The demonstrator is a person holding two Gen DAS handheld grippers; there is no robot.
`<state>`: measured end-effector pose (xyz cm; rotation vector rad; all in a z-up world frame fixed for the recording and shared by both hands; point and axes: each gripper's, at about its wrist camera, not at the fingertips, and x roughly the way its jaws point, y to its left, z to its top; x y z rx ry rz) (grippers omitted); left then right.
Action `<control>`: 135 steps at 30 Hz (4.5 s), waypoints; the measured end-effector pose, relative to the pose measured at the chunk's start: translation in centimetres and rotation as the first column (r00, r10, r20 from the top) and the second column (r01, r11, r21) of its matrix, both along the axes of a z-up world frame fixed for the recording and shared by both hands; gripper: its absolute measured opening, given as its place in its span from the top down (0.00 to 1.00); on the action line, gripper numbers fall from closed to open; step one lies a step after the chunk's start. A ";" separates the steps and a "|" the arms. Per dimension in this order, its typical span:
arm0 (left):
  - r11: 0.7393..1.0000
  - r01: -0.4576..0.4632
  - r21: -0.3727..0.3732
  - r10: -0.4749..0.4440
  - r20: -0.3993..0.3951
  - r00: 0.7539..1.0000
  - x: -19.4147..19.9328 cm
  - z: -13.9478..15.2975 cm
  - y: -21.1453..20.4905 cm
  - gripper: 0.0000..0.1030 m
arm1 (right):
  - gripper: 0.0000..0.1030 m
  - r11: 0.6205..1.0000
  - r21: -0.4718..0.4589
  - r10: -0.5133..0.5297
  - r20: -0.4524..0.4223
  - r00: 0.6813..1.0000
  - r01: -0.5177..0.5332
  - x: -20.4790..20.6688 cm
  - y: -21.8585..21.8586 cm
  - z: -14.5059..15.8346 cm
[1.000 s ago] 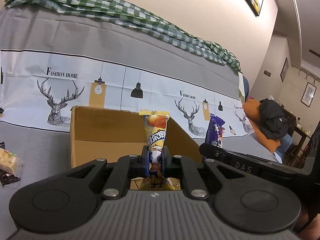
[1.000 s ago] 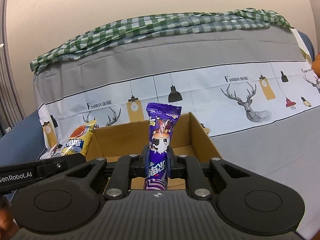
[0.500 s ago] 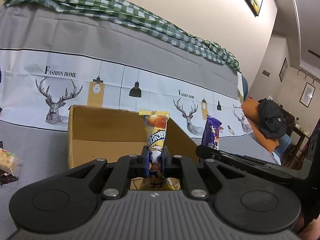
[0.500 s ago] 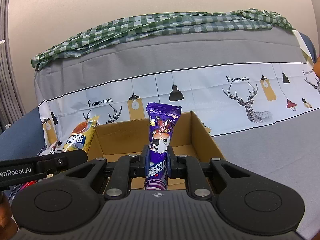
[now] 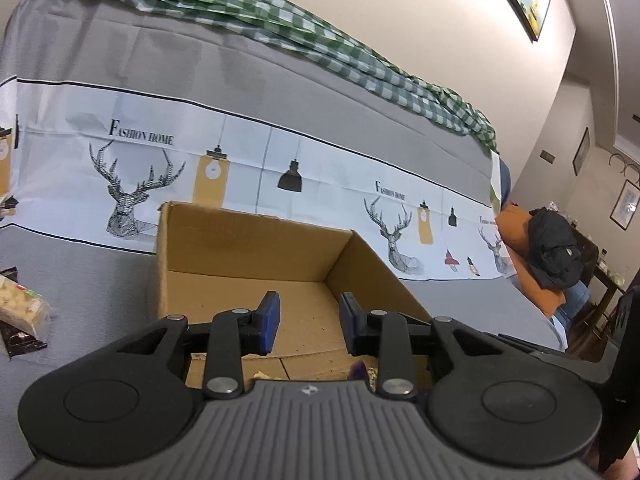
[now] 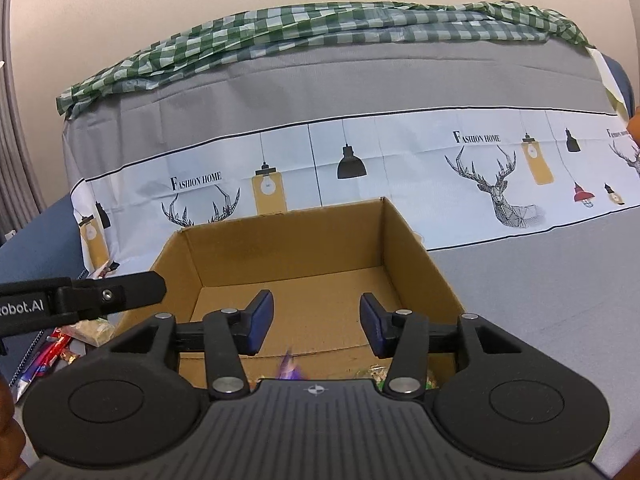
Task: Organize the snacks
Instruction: 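Open both grippers to drop the candy bar and wafer stick into the box, then move both grippers back to the snack pile, then grasp the purple tube with the left gripper while the right grasps the white-green bar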
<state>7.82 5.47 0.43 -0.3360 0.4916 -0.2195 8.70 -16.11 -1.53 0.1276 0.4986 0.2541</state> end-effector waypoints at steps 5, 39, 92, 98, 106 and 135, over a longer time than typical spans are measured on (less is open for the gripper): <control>0.998 -0.036 0.043 0.034 0.044 0.998 -1.0 0.3 1.2 0.72 | 0.49 1.000 0.001 0.014 -0.002 1.000 -0.014 0.2 0.6 0.2; 0.787 -0.236 0.570 0.542 -0.457 0.705 -0.6 -8.3 21.1 0.90 | 0.53 0.918 0.131 0.385 -0.069 0.920 -0.374 -2.4 18.8 0.7; 0.949 -0.306 0.072 0.283 -0.621 0.731 -3.1 -8.9 23.7 0.76 | 0.56 0.820 -0.094 0.467 -0.461 0.755 -0.565 -6.0 25.3 -8.8; 0.935 -0.319 0.157 0.346 -0.607 0.716 -1.6 -9.1 23.2 0.63 | 0.54 0.799 -0.093 0.484 -0.486 0.728 -0.594 -6.0 25.5 -9.3; 0.930 -0.308 0.199 0.362 -0.627 0.690 -0.5 -10.0 22.7 0.63 | 0.54 0.769 -0.107 0.506 -0.500 0.703 -0.630 -6.0 25.6 -9.8; 0.946 -0.267 0.182 0.321 -0.630 0.707 -0.6 -10.2 22.0 0.76 | 0.63 0.801 -0.130 0.458 -0.497 0.737 -0.585 -5.7 25.5 -9.4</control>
